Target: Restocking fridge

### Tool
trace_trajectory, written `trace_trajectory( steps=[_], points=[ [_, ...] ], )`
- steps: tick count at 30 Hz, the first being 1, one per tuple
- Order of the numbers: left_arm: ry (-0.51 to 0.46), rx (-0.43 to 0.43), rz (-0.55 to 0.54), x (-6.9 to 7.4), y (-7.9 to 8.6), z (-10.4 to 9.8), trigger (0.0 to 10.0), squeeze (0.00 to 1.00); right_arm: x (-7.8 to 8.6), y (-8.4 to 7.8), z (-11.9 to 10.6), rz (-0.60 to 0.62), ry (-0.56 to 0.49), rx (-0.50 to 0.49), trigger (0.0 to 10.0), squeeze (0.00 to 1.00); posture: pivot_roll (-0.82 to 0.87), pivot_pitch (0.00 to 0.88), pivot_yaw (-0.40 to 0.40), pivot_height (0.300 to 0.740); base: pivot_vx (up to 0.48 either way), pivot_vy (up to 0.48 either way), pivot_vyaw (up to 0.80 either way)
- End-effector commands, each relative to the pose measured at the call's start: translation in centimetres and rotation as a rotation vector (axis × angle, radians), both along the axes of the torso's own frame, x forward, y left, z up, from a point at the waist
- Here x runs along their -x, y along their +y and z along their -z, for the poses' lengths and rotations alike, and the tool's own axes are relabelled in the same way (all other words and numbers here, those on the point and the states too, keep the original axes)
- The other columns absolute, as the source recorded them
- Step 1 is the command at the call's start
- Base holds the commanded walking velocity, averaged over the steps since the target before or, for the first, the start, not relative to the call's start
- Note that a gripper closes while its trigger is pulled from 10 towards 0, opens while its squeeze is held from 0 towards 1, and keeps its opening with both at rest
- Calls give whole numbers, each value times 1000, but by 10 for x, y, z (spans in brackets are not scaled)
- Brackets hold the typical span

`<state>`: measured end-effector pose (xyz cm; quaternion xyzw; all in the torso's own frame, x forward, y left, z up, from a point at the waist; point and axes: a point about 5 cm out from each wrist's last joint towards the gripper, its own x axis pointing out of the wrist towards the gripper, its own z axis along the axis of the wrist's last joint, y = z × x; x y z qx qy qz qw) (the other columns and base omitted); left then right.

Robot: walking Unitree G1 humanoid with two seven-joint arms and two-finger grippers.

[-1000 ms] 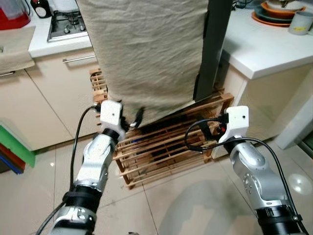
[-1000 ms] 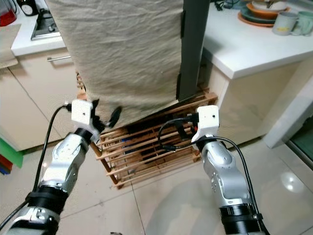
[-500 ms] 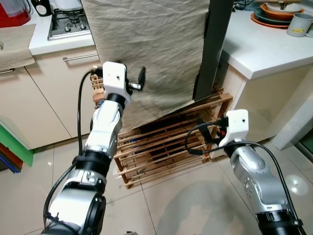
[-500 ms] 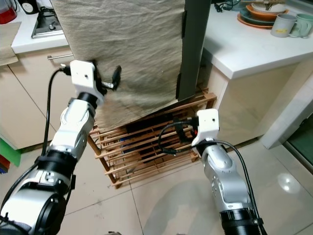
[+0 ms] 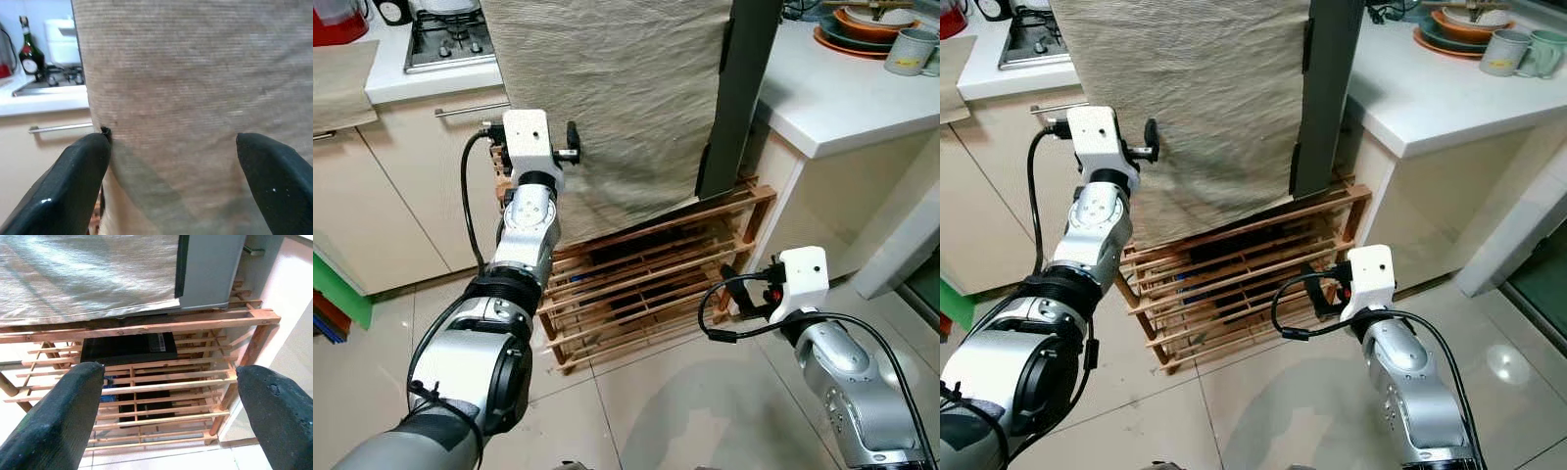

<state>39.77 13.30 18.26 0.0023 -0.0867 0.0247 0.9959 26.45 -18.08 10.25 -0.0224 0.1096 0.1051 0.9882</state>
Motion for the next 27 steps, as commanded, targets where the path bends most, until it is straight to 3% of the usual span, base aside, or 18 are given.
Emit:
trace_trajectory(
  steps=[1,6,8,9,11,16,21,27],
  points=[
    [6,-6,47,1,-6,4,10000,0,-3,-1,-11,2,-39,-2,10000,0,-229,16,31,740,0,0,0],
    [-20,22,56,5,-5,8,10000,0,-7,1,-15,24,-67,-16,10000,0,-214,0,43,740,0,0,0],
    [-71,33,40,11,8,7,10000,0,-11,-1,-19,68,-104,-12,10000,0,-210,0,53,740,0,0,0],
    [-87,40,36,21,22,11,10000,0,-13,-3,-22,111,-139,-13,10000,0,-196,0,59,740,0,0,0],
    [-62,42,67,29,26,17,10000,0,-16,-5,-25,141,-169,5,10000,0,-179,0,67,740,0,0,0],
    [35,8,147,50,24,33,10000,0,-19,-8,-34,232,-258,41,10000,0,-150,0,77,740,0,0,0],
    [49,-76,172,59,24,33,10000,0,-16,-15,-23,368,-224,-27,10000,0,-127,0,85,740,0,0,0],
    [105,-41,164,71,20,38,10000,0,-18,-10,-15,362,-212,-32,10000,0,-122,0,95,740,0,0,0]
  ],
)
